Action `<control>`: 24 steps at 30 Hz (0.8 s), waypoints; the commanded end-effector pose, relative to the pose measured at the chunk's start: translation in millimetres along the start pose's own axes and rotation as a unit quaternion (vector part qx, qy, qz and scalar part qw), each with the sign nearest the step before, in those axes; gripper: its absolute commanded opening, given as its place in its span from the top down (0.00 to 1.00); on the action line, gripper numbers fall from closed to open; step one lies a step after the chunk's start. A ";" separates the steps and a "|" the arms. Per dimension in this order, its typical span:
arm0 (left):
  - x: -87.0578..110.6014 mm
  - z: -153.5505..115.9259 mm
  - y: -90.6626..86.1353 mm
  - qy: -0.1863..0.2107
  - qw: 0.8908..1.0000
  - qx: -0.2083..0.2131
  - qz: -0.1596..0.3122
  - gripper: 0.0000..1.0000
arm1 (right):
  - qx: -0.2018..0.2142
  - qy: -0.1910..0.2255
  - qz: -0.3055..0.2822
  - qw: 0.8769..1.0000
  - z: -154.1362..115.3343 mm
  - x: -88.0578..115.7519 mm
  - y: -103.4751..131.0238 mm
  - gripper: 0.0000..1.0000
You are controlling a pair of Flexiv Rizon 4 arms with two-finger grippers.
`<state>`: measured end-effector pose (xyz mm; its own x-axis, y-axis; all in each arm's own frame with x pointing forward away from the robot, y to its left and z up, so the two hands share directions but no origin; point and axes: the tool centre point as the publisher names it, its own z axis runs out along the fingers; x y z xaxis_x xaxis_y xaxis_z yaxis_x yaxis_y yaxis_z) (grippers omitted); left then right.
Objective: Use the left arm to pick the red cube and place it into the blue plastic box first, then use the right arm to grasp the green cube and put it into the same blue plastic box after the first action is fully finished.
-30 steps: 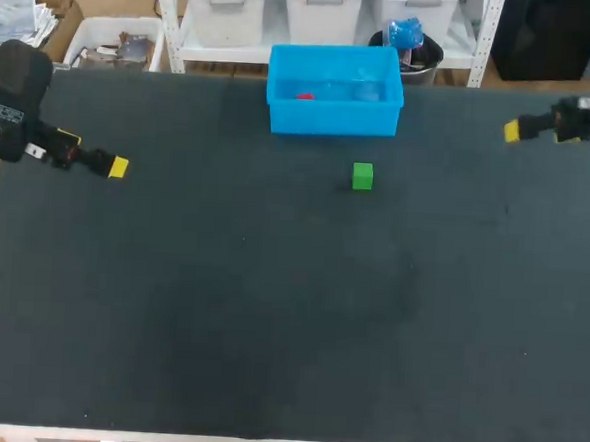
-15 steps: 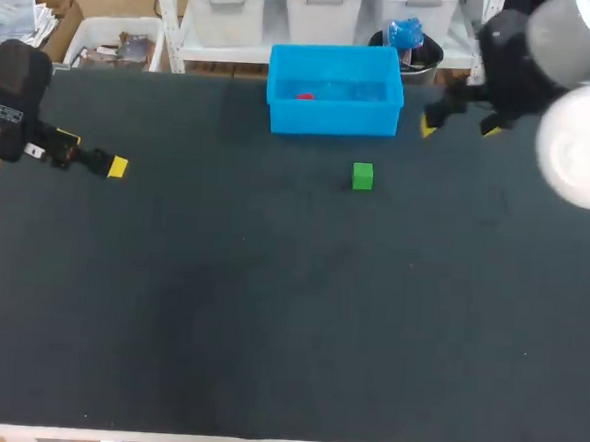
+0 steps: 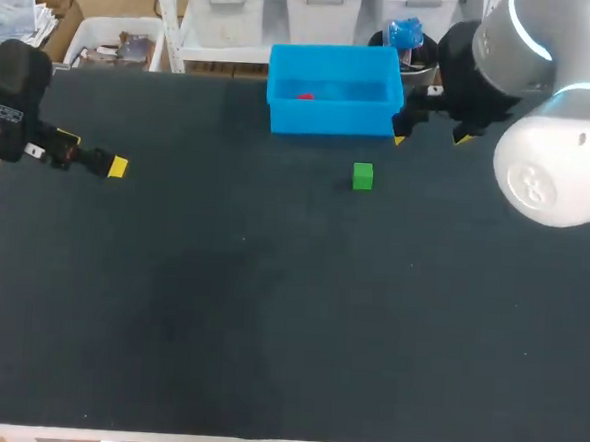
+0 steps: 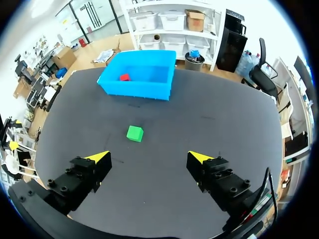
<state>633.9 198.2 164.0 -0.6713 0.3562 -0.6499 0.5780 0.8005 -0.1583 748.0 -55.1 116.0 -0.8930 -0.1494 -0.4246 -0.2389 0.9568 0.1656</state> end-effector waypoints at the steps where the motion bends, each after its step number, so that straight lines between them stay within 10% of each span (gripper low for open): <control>1: 0.8 0.4 1.2 -0.002 1.000 0.002 0.001 0.00 | 0.004 -0.005 0.001 1.000 -2.0 3.5 1.0 0.00; 24: 0.8 0.4 1.2 -0.002 1.000 0.002 0.001 0.00 | 0.029 0.026 0.026 0.999 7.8 -4.0 14.8 0.00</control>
<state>633.9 197.9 163.9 -0.6715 0.3562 -0.6498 0.5776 0.8009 -0.1579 743.7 -49.5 113.4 -0.9125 -0.1128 -0.3932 -0.1853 0.9710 0.1513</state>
